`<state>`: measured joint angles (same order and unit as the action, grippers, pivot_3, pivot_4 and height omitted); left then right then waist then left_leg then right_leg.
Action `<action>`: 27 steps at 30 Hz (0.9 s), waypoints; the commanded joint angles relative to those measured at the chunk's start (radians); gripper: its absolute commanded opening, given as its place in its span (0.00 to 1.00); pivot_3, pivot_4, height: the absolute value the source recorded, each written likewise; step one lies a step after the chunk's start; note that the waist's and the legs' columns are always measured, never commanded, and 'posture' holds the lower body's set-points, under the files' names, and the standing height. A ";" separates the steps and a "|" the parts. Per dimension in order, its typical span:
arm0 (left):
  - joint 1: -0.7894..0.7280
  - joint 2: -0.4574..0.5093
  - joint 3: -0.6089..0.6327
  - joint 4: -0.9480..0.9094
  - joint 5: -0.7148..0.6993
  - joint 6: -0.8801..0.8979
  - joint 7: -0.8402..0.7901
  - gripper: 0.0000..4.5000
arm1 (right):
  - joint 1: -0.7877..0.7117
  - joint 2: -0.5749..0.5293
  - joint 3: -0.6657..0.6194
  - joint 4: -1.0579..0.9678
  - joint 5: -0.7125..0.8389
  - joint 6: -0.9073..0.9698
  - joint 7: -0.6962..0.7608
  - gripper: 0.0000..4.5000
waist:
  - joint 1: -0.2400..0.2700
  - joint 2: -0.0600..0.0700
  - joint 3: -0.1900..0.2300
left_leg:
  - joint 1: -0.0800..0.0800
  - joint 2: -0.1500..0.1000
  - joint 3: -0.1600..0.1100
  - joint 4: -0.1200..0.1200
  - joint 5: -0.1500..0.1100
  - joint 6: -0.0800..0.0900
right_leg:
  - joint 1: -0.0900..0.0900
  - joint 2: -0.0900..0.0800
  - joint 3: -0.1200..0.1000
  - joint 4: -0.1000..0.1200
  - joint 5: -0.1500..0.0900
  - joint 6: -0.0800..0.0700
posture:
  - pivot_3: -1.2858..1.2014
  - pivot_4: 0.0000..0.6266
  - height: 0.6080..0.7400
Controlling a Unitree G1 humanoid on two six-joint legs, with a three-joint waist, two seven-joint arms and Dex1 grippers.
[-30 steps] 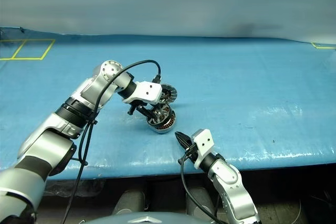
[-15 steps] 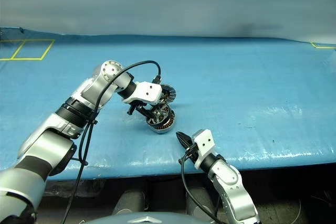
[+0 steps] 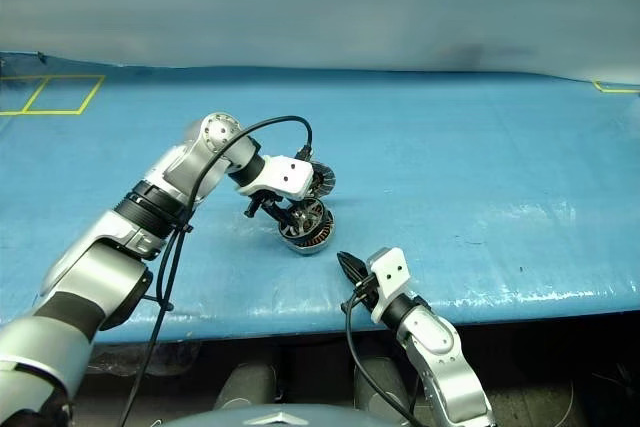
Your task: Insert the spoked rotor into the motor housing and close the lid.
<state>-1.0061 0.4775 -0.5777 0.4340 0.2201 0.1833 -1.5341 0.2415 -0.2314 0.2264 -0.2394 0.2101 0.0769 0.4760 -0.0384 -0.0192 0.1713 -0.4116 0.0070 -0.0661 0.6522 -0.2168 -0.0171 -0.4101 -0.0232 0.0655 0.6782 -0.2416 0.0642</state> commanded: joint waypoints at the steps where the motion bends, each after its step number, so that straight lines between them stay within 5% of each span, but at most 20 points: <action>1: -0.026 -0.004 -0.005 0.007 0.013 -0.015 -0.007 0.30 | 0.003 0.006 -0.007 -0.022 0.003 -0.002 -0.006 0.00 | 0.000 0.000 0.000 | 0.000 0.000 0.000 0.000 0.000 0.000 | 0.000 0.000 0.000 0.000 0.000 0.000 | 0.52 0.24 1.00; 11: -0.029 -0.004 -0.007 0.007 0.034 -0.024 -0.011 0.99 | -0.003 0.007 -0.007 -0.019 0.003 0.000 -0.006 0.00 | 0.000 0.000 0.000 | 0.000 0.000 0.000 0.000 0.000 0.000 | 0.000 0.000 0.000 0.000 0.000 0.000 | 0.52 0.24 1.00; 20: -0.033 -0.029 0.073 -0.060 -0.078 0.063 -0.050 0.99 | 0.002 0.001 -0.006 -0.025 0.002 0.010 -0.005 0.00 | 0.001 0.000 0.000 | -0.001 0.000 0.000 0.000 0.000 0.000 | 0.000 0.000 0.000 0.000 0.000 0.000 | 0.52 0.24 1.00; 23: -0.026 0.034 0.062 -0.134 -0.163 0.110 -0.079 0.87 | -0.003 -0.004 -0.005 -0.036 -0.001 0.024 -0.005 0.00 | -0.004 0.000 0.000 | -0.001 0.000 0.000 0.000 0.000 0.000 | -0.001 0.000 0.000 0.000 0.000 0.000 | 0.52 0.24 1.00; 27: 0.029 0.126 0.073 -0.260 -0.268 0.183 -0.080 0.57 | -0.017 -0.012 -0.009 -0.070 0.000 0.054 -0.009 0.00 | -0.010 0.001 0.000 | 0.000 0.001 0.000 0.000 0.000 0.000 | -0.001 0.001 0.000 0.000 0.000 0.000 | 0.52 0.24 1.00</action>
<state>-0.9904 0.5862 -0.5306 0.2370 0.0033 0.3369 -1.6106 0.2365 -0.2417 0.2258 -0.2524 0.2070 0.1244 0.4705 -0.0484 -0.0186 0.1712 -0.4114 0.0082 -0.0660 0.6519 -0.2169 -0.0169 -0.4107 -0.0226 0.0660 0.6787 -0.2419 0.0637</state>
